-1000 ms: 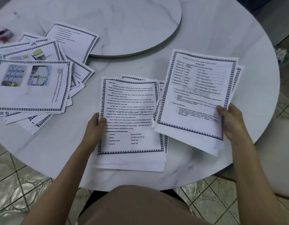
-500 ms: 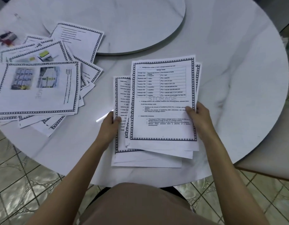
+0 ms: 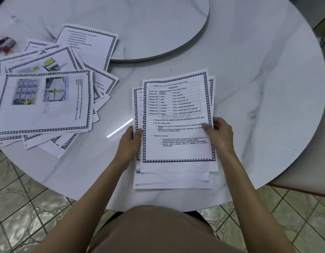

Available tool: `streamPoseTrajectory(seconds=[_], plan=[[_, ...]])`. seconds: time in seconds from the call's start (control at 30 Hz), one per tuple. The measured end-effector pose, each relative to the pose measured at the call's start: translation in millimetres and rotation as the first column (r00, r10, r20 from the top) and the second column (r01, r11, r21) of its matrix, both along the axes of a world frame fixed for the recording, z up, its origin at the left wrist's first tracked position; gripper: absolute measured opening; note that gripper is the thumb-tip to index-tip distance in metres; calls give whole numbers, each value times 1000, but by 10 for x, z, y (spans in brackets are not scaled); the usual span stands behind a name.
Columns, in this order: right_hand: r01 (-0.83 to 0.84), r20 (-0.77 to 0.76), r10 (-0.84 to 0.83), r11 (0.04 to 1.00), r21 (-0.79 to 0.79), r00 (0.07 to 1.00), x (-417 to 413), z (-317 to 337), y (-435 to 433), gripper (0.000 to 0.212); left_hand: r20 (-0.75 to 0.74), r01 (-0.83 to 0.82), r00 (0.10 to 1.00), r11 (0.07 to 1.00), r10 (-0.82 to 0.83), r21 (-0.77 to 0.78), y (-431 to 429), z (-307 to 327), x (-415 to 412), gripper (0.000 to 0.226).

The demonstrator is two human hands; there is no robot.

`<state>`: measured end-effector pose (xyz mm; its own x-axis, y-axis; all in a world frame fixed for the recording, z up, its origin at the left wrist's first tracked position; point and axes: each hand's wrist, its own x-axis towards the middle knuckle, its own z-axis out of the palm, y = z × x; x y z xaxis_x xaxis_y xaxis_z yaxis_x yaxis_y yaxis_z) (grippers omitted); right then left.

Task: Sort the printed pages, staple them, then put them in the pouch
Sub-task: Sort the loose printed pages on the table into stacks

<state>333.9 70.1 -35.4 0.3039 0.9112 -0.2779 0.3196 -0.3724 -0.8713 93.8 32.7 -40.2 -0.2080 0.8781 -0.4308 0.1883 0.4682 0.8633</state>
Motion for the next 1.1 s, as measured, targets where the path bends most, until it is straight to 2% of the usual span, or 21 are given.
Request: streamPoseTrajectory(seconds=[0.07,0.17,0.33,0.47,0.5,0.57,0.63,0.73,0.8,0.87,0.97,1.1], plan=[[20,-17,-20,1000,17,1000,-64,15,-10,19,-7,-2,1000,1000,2,2,3,17,1,19],[-24,-37,26,999,39,999,-107,36,-31,4,-27,-3,1000,1000,3,12,11,68,12,22],[-75,-200,93,993,95,975,-37,140,-39,7,-196,-103,972,985,130,139,23,138,-52,44],[-116,-352,145,988,101,925,14,213,-31,8,-280,-18,956,972,85,234,76,187,-138,47],[-118,-380,148,988,102,913,9,225,-27,8,-250,1,966,971,61,241,94,212,-147,46],[-119,-444,152,988,100,883,-12,251,-18,8,-96,-5,995,977,26,214,127,263,-141,45],[-119,-476,149,989,92,867,-37,268,-5,15,37,-87,996,983,82,163,157,311,-144,45],[-122,-355,137,990,65,925,-87,218,17,21,69,-188,981,968,179,166,144,387,-227,34],[-125,-229,134,991,53,964,-146,146,1,34,82,-198,979,964,186,180,107,418,-328,21],[-96,-158,101,995,39,982,-216,83,-31,31,98,-185,981,961,167,208,48,476,-419,8],[-48,-82,48,999,7,995,-321,11,-87,30,73,-197,980,945,184,261,-21,576,-595,13],[-38,1,38,999,-31,999,-388,-49,-136,30,-41,-168,980,915,196,367,-50,830,-921,18]])
